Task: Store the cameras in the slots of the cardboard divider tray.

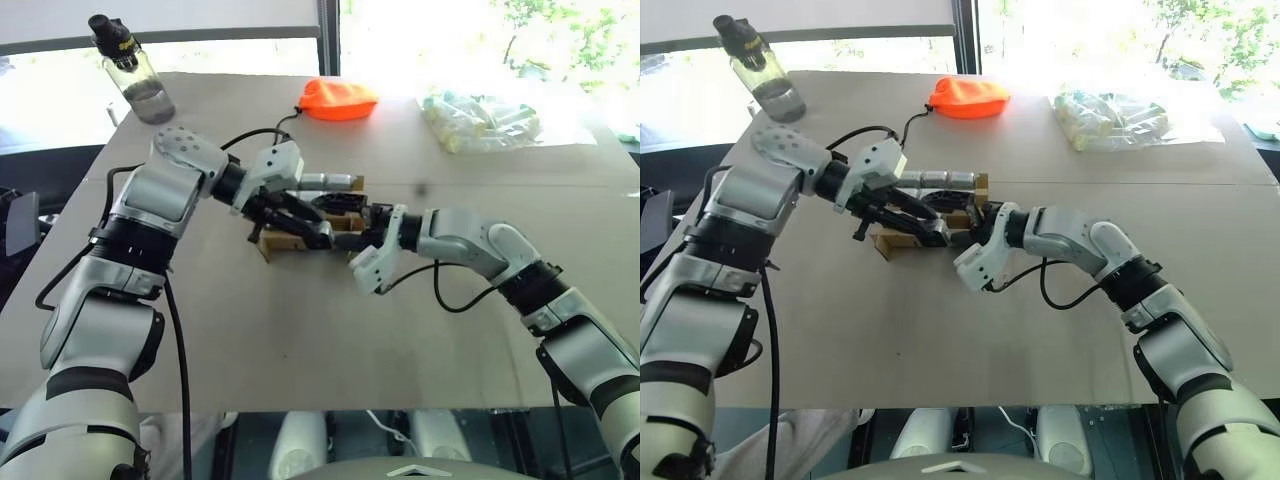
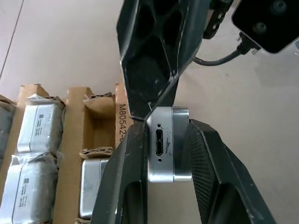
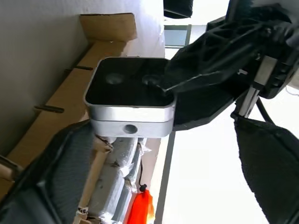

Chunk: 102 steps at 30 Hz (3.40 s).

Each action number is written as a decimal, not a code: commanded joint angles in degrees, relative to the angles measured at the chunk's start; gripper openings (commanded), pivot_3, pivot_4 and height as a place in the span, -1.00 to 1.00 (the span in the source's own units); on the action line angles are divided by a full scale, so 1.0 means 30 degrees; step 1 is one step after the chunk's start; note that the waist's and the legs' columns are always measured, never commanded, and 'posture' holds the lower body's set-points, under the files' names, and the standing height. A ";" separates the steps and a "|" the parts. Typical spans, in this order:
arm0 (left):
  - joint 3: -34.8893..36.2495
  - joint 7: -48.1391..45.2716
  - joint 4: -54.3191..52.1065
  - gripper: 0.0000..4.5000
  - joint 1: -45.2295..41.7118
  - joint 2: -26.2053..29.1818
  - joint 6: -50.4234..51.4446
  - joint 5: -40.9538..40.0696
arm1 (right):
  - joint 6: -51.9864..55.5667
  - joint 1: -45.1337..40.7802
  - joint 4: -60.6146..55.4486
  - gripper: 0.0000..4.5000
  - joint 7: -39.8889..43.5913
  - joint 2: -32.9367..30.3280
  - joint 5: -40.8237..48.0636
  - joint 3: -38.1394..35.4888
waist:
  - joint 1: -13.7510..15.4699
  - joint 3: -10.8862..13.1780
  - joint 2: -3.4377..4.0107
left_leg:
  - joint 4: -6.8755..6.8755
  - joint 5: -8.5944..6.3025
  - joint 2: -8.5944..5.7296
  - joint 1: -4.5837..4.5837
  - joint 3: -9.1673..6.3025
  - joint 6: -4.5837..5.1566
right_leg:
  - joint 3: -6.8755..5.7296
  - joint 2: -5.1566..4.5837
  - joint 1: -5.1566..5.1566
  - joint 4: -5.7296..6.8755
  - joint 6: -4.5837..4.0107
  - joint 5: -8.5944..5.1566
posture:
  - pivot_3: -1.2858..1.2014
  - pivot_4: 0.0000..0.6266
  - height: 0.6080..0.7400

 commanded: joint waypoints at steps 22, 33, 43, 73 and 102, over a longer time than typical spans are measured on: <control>0.1522 0.1135 0.9318 -0.71 -0.4406 -0.4061 -0.6430 0.3486 | 1.9108 1.5650 -1.6309 0.98 0.3883 0.1190 2.2480 -0.6421 | 0.0071 -0.0009 -0.0026 | 0.0023 -0.0003 -0.0003 0.0010 -0.0046 0.0010 | -0.0010 0.0005 0.0020 0.0023 0.0001 0.0002 | 0.03 -0.52 0.78; 0.1582 0.0657 1.0751 -0.71 -0.4532 -0.4601 -0.7542 0.4634 | 1.9021 1.8834 -1.6970 0.98 0.2606 0.1997 2.2237 -0.8379 | 0.0154 -0.0016 -0.0037 | 0.0019 -0.0010 -0.0016 -0.0012 -0.0086 0.0021 | -0.0021 0.0006 0.0010 0.0019 0.0004 0.0000 | 0.03 -0.52 0.78; 0.1675 0.0950 1.1299 -0.71 -0.4380 -0.5055 -0.8244 0.5390 | 1.8465 1.9011 -1.6959 0.98 0.3372 0.2012 2.1941 -0.8195 | 0.0129 -0.0015 -0.0038 | 0.0018 -0.0016 -0.0020 -0.0019 -0.0163 0.0031 | -0.0017 0.0006 0.0010 0.0003 0.0003 0.0002 | 0.03 -0.52 0.78; 0.2524 0.0882 1.1468 0.54 -0.4232 -0.5428 -0.8493 0.5253 | 1.6625 1.9021 -1.6624 1.00 0.6381 0.0940 2.1470 -0.7810 | 0.0147 -0.0017 -0.0040 | 0.0021 -0.0016 -0.0020 -0.0016 -0.0176 0.0033 | -0.0025 0.0006 0.0011 0.0014 0.0001 0.0002 | 0.03 -0.52 0.78; 1.1683 1.2470 -1.4941 0.99 2.0431 -0.4446 0.0685 -0.1677 | 1.4922 1.8787 -0.9571 1.00 1.2489 -0.2088 2.4146 -1.2156 | 0.0591 -0.0077 0.0066 | 0.0010 -0.0072 0.0117 0.0306 -0.0284 0.0114 | -0.0053 -0.0009 0.0360 -0.0018 -0.0021 -0.0025 | 0.03 -0.52 0.78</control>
